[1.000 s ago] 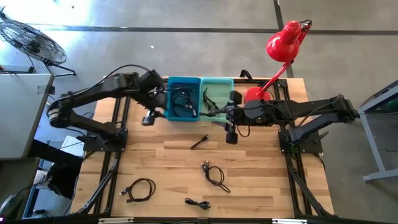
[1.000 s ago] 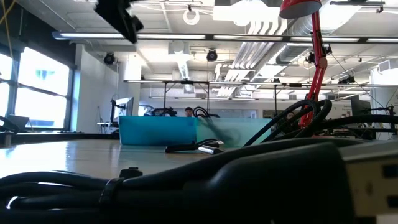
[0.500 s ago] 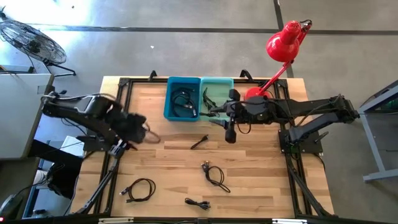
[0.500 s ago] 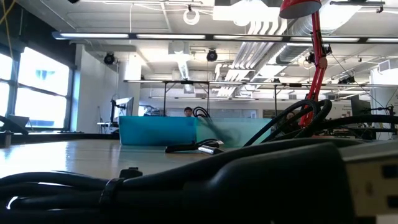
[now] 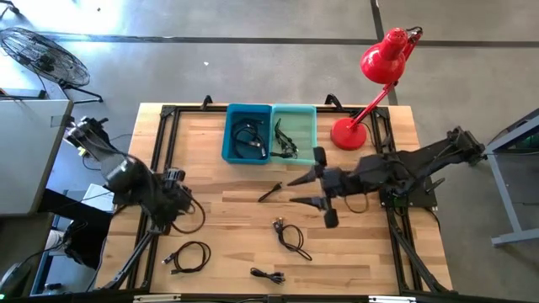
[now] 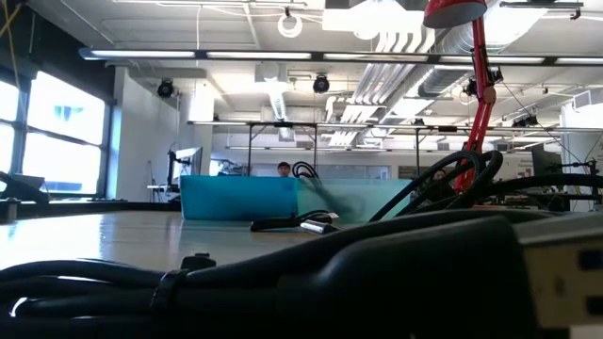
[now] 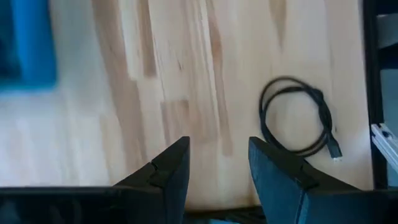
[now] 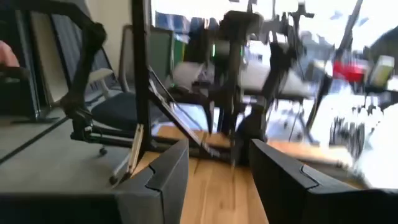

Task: Pick & Place USB Port
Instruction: Put the black charger cable into the dark blue bin

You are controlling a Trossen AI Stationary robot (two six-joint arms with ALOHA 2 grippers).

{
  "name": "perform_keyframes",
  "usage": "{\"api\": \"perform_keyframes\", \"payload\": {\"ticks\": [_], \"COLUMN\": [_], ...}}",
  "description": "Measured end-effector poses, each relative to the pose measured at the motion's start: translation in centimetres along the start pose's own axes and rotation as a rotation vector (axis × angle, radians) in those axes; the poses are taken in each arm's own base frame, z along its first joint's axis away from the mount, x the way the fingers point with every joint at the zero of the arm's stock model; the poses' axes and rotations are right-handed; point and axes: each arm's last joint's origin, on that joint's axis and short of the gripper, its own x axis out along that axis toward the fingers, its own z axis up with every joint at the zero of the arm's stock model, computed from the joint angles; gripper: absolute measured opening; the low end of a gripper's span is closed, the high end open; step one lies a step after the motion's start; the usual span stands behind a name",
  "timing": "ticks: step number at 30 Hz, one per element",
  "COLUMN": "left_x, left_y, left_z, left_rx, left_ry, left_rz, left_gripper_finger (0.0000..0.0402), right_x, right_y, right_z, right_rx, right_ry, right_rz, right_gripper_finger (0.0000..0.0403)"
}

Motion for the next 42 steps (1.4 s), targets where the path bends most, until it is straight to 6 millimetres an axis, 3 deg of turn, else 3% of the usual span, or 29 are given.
{"api": "perform_keyframes", "payload": {"ticks": [6, 12, 18, 24, 33, 42], "left_x": [4.1, 8.4, 11.6, 14.2, 15.8, 15.9], "left_y": [-3.1, -5.6, -7.6, -9.1, -9.5, -9.0], "left_z": [-0.5, -0.1, 1.0, 1.3, -0.5, -0.9], "left_rx": [-0.072, -0.141, -0.202, -0.259, -0.195, -0.21], "left_ry": [0.101, 0.15, 0.158, 0.259, 0.463, 0.481], "left_rz": [0.009, -0.028, -0.096, -0.15, -0.056, 0.006], "left_gripper_finger": [0.0158, 0.0158, 0.0158, 0.0158, 0.0158, 0.0158], "right_x": [-2.9, -5.8, -6.6, -7.2, -7.8, -8.2], "right_y": [0.4, 1.0, 2.4, 3.2, 3.9, 4.6], "right_z": [2.0, 2.1, 1.4, 1.5, 1.5, 1.2], "right_rx": [-0.028, 0.006, -0.023, -0.06, -0.074, -0.092], "right_ry": [-0.091, -0.023, 0.064, 0.045, 0.058, 0.087], "right_rz": [0.035, 0.105, 0.172, 0.218, 0.257, 0.291], "right_gripper_finger": [0.0162, 0.0161, 0.0161, 0.0162, 0.0158, 0.0157]}}
